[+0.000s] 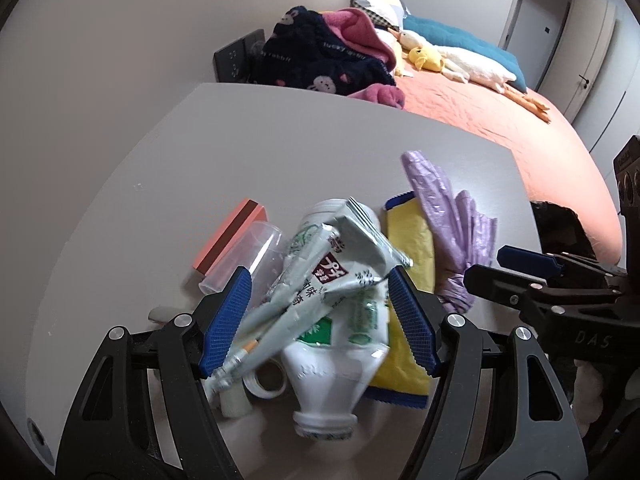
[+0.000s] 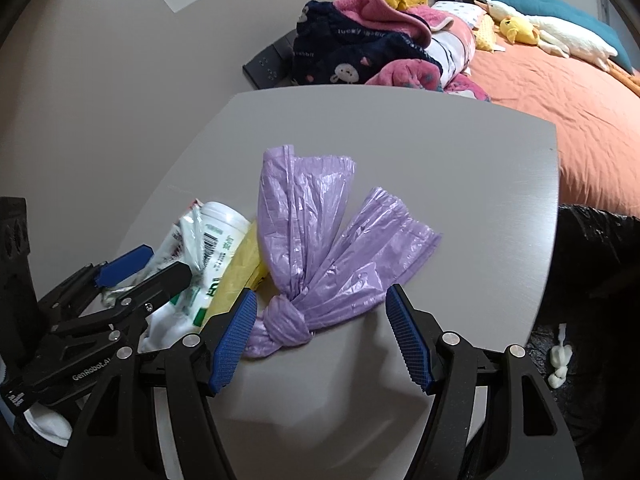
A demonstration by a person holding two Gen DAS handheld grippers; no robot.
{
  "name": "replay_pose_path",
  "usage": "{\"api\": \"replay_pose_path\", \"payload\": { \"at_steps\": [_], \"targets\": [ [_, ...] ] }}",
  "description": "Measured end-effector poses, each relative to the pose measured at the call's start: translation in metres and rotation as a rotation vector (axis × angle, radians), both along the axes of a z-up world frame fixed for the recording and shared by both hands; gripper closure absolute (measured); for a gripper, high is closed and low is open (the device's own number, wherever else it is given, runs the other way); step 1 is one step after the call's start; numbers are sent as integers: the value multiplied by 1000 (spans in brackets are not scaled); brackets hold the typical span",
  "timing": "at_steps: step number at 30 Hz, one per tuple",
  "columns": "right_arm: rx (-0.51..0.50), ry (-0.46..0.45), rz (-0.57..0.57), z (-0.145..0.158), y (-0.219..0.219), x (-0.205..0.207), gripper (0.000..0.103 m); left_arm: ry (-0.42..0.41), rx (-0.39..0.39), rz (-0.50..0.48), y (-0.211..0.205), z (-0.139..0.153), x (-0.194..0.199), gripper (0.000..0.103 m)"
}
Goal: Collect trash
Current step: 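Grasp the crumpled silver wrapper with the left tool while the right tool grasps the purple bag, then lift the wrapper and purple bag and carry them toward the bin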
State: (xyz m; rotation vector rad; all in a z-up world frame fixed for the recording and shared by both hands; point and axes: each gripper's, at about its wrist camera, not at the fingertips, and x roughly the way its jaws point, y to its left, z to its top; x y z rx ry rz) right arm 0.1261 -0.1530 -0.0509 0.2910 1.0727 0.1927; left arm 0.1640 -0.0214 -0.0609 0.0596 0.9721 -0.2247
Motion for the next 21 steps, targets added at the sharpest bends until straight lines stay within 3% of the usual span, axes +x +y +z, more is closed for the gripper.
{"api": "replay_pose_path", "payload": {
  "at_steps": [6, 10, 15, 21],
  "targets": [
    [-17, 13, 38, -9, 12, 7, 55, 29, -33, -11, 8, -8, 7, 49],
    [9, 29, 85, -14, 18, 11, 84, 36, -71, -16, 12, -7, 7, 60],
    [44, 39, 75, -14, 13, 11, 88, 32, -88, 4, 18, -6, 6, 74],
    [67, 24, 71, -4, 7, 8, 88, 16, -113, 24, 22, 1, 1, 78]
  ]
}}
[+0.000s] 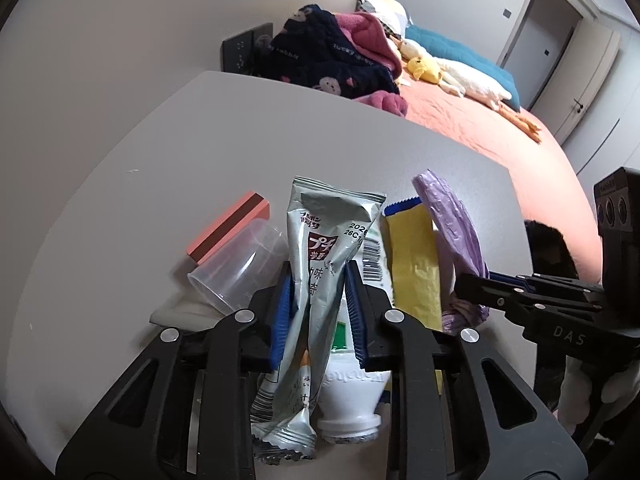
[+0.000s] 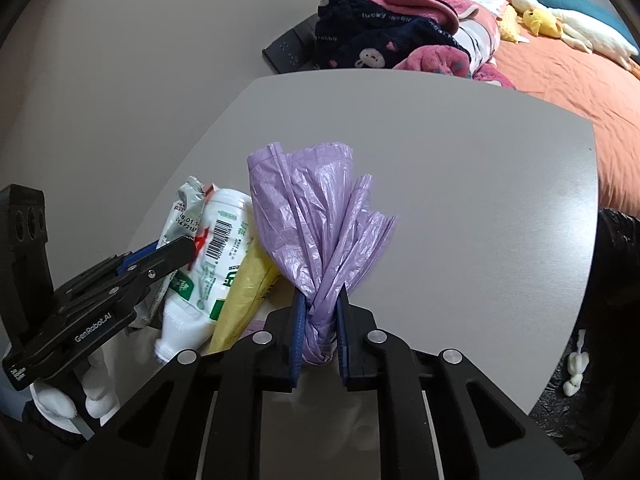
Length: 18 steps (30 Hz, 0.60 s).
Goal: Collect trash
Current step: 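Lift the wrapper and purple bag and carry them toward the bin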
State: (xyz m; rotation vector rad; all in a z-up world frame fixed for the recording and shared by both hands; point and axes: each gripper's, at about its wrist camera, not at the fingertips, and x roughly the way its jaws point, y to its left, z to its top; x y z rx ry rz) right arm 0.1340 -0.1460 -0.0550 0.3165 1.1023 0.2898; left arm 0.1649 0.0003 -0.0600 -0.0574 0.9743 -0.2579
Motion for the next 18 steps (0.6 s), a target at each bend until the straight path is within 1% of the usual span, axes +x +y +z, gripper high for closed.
{"api": "replay_pose_path", "payload": {
  "at_steps": [11, 18],
  "targets": [
    [28, -42, 7, 26, -10, -14, 88, -36, -22, -6, -13, 24, -15, 78],
    [28, -83, 8, 45, -19, -32, 88, -54, -39, -24, -30, 36, -31, 78]
  ]
}}
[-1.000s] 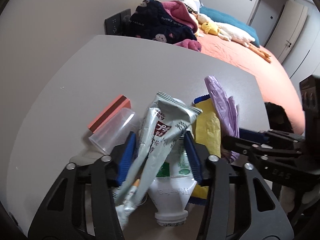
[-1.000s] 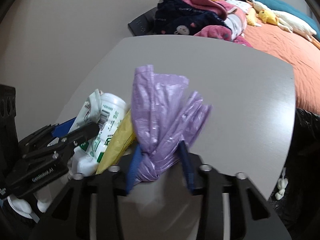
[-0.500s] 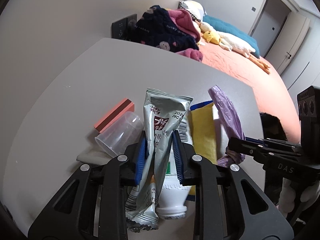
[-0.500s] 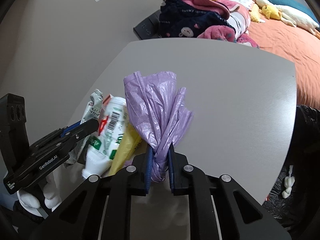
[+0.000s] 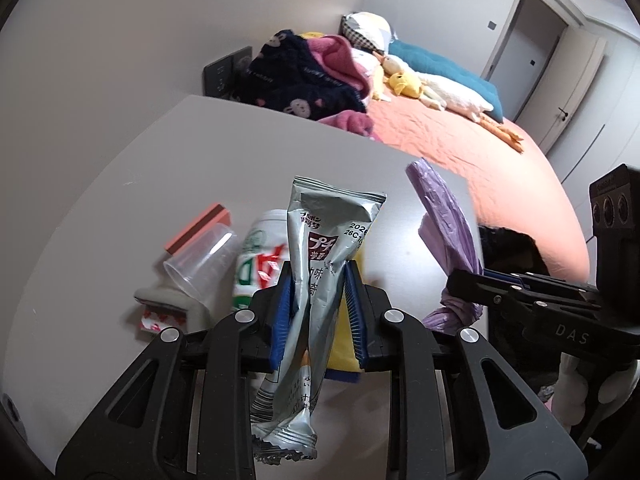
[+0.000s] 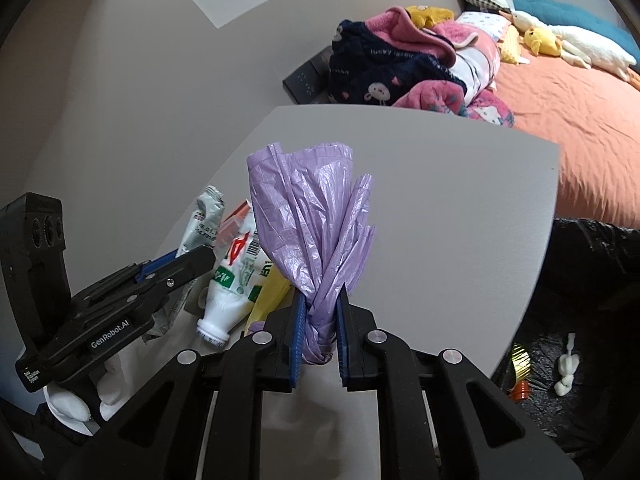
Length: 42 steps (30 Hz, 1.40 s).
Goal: Collect trash
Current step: 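Lift the wrapper and purple bag and carry them toward the bin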
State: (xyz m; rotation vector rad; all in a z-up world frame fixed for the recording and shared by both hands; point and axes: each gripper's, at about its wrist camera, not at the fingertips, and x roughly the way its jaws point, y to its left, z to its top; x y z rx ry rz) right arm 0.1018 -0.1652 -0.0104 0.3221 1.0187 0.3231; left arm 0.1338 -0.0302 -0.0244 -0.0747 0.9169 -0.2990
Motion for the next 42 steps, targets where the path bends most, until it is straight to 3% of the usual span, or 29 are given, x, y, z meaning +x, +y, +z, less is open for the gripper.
{"api": "replay_pose_path", "payload": {
  "at_steps": [21, 42],
  "targets": [
    [-2, -79, -70, 36, -58, -59, 88, -45, -24, -136, -80, 24, -33, 78],
    [-15, -119, -258, 51, -147, -108, 88, -46, -37, -322, -175, 28, -38, 78]
  ]
}}
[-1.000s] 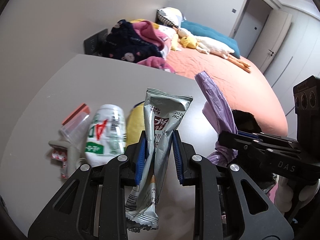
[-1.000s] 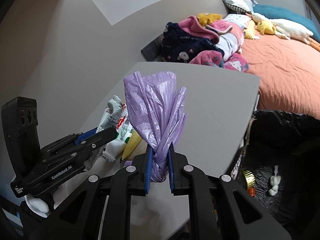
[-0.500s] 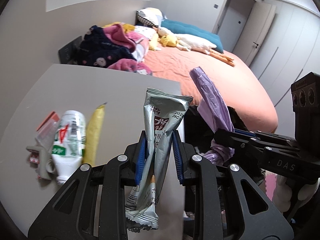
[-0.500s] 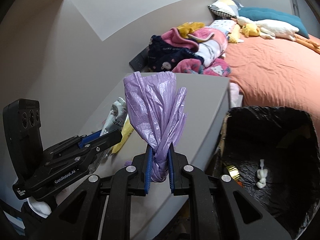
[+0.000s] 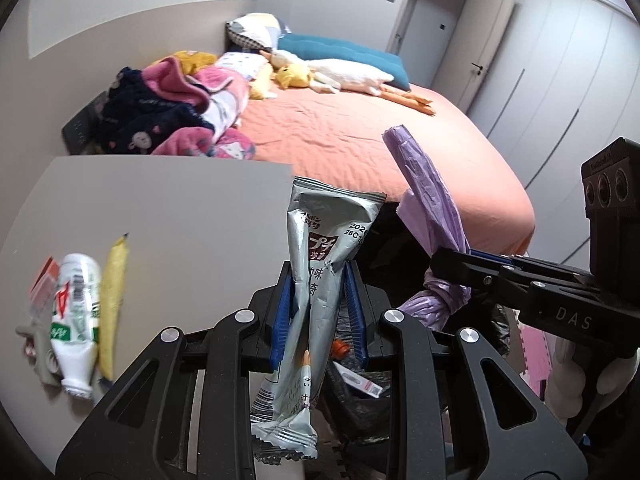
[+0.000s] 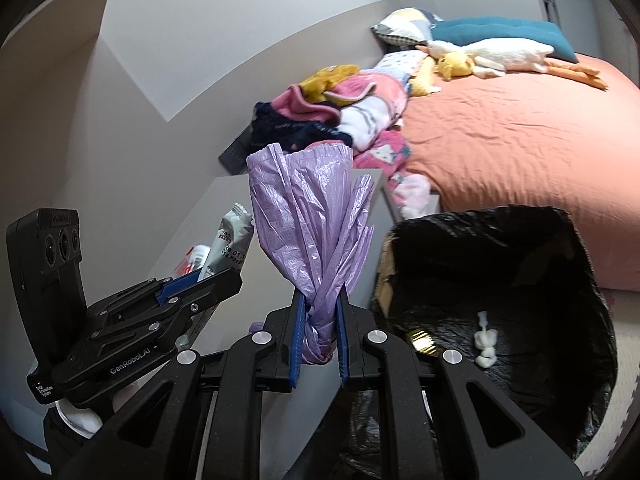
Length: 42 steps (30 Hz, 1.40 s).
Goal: Collect trash
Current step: 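Lift the wrapper and purple bag and carry them toward the bin, then open both tools over the bin to drop wrapper and purple bag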
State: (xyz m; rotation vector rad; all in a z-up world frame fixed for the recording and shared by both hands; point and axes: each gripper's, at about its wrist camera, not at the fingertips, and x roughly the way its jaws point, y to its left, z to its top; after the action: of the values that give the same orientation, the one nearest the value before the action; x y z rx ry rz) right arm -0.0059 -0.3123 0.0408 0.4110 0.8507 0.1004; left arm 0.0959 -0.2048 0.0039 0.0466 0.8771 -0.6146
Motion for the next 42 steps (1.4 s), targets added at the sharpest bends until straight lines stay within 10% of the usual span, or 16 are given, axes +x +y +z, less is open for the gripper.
{"api": "replay_pose_path", "payload": {
  "at_steps": [23, 25, 26, 28, 42],
  "targets": [
    [-6, -13, -216, 9, -91, -48, 88, 51, -26, -201, -92, -8, 1, 77],
    [-10, -19, -247, 11, -98, -54, 85, 81, -28, -214, -97, -12, 3, 58],
    [-13, -22, -260, 12, -101, -55, 75, 98, -20, -209, -99, -13, 3, 25],
    [-43, -25, -308, 14, -107, -61, 46, 107, 10, -178, -101, -15, 3, 6],
    [-72, -55, -367, 17, -109, -66, 36, 35, 17, -186, -94, -4, -9, 6]
  ]
}}
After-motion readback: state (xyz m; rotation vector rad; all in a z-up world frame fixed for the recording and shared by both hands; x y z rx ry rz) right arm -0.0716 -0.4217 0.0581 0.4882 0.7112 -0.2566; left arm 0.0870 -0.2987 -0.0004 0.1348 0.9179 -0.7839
